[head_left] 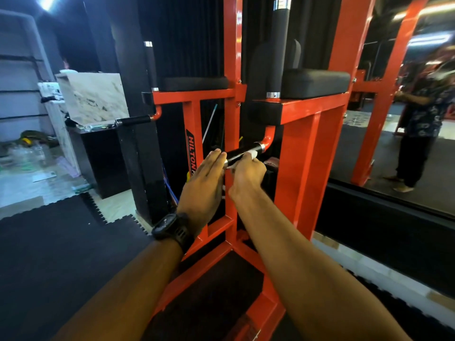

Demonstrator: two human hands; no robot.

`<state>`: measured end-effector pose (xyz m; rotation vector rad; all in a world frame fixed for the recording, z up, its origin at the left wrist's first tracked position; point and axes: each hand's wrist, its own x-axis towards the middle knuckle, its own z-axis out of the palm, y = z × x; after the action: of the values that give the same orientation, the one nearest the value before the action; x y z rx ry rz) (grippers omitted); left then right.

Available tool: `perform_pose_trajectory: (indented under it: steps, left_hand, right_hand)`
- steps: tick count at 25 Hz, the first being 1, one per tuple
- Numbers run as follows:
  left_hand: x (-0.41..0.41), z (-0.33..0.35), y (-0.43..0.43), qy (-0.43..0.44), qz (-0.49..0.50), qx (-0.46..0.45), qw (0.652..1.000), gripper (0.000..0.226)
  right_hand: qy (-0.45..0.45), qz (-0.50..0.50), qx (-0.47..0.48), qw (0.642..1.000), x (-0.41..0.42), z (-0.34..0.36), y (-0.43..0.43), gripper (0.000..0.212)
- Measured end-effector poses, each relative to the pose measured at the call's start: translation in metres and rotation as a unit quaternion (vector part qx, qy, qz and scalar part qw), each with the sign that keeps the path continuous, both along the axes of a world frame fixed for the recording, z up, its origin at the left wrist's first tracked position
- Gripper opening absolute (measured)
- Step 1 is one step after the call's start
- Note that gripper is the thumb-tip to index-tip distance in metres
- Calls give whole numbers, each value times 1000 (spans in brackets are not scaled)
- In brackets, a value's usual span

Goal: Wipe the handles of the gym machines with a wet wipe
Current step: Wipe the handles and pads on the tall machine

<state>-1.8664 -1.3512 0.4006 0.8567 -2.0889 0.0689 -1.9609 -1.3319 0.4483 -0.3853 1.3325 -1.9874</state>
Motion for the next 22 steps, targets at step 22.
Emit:
perform_pose_trajectory:
  steps: [22]
  left_hand:
    - [2, 3, 4, 71, -75, 20, 994, 45]
  right_hand:
    - [740, -24, -77, 668, -56, -14, 6, 33]
